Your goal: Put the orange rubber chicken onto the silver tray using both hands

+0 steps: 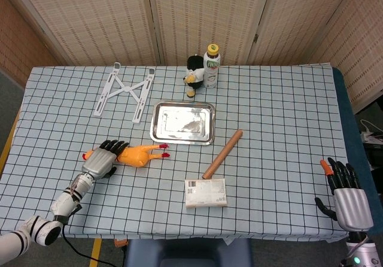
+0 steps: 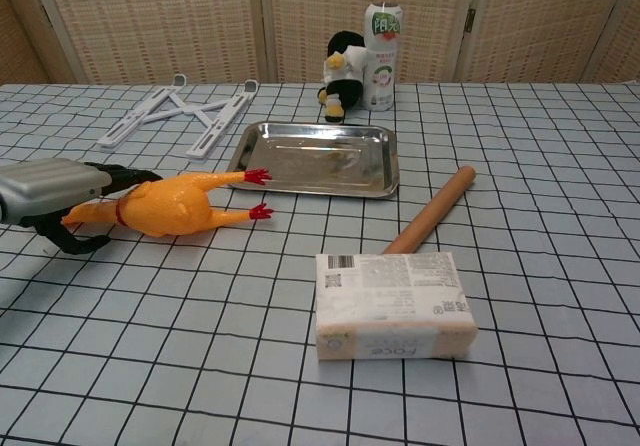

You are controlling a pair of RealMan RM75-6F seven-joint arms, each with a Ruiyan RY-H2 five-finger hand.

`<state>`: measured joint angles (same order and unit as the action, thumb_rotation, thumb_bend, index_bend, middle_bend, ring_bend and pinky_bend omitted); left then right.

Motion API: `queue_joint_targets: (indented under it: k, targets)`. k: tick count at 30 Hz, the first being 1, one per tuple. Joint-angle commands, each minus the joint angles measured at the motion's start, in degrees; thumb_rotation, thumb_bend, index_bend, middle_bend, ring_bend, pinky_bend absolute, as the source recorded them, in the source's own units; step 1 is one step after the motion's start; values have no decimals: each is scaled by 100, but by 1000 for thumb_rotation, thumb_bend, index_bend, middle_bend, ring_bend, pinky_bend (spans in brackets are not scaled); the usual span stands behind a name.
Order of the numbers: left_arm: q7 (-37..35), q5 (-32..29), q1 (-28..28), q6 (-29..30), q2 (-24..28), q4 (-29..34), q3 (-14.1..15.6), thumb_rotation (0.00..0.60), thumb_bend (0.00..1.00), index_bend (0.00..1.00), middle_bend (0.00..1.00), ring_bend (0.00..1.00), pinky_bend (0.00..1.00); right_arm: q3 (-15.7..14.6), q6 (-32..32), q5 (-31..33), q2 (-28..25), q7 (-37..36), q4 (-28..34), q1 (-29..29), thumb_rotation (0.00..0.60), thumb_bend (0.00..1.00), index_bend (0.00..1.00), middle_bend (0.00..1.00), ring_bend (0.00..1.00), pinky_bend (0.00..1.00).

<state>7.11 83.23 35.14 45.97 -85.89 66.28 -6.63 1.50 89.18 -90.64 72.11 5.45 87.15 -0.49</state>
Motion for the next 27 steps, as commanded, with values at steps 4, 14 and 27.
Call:
queue_joint_targets:
  k: [4,14,27]
  targets:
    - [-645,327,107,461,-426,-691,135,600,518,457,379,256,364,7,-9,21,25,26,-17,12,600,195,0,0,0,0]
    - [-1342,846,17,1796,-883,-1445,270,600,702,772,679,508,643,-48,71,-79,-6,-13,49,-7,600,195,0,0,0,0]
    - [-819,1103,-170,2489,-266,43,458,600,726,789,698,555,702,-63,-1400,-719,-875,-267,2126,1163,600,192,0,0,0,0]
